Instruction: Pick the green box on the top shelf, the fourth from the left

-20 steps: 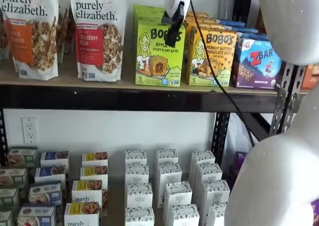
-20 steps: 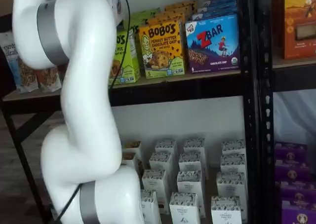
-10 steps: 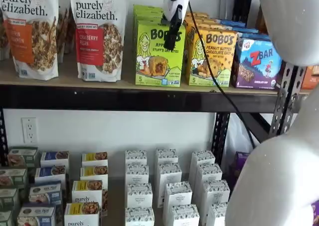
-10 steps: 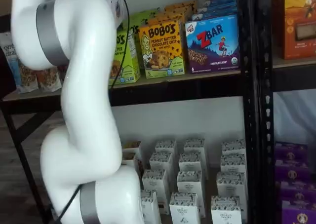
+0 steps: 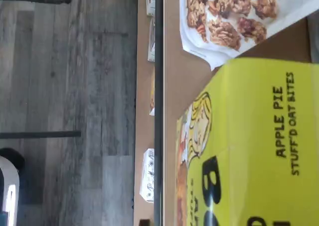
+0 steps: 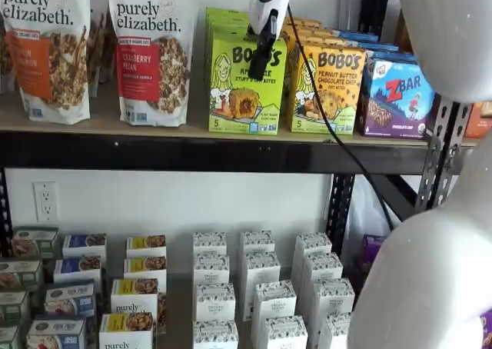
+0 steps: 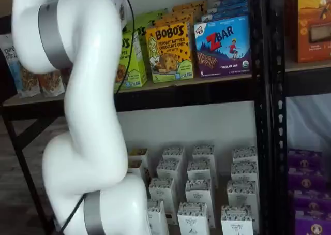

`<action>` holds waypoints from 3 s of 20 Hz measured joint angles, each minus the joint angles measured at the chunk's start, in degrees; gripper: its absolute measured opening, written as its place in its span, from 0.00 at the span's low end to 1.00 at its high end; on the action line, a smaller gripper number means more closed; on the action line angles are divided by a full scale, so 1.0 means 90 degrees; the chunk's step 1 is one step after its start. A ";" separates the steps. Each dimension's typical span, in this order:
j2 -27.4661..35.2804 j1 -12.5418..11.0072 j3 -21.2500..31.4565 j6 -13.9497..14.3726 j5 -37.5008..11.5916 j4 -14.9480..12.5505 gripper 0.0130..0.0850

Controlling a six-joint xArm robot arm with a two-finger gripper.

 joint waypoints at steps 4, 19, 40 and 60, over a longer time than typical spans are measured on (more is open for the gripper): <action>0.0012 -0.0001 -0.0036 0.0006 0.0047 0.0042 0.67; -0.0005 0.0024 -0.0049 0.0031 0.0110 0.0001 0.50; -0.0091 -0.0100 -0.0058 -0.0054 0.0093 0.0225 0.17; -0.0625 0.0046 0.0090 0.0164 0.0657 0.0275 0.17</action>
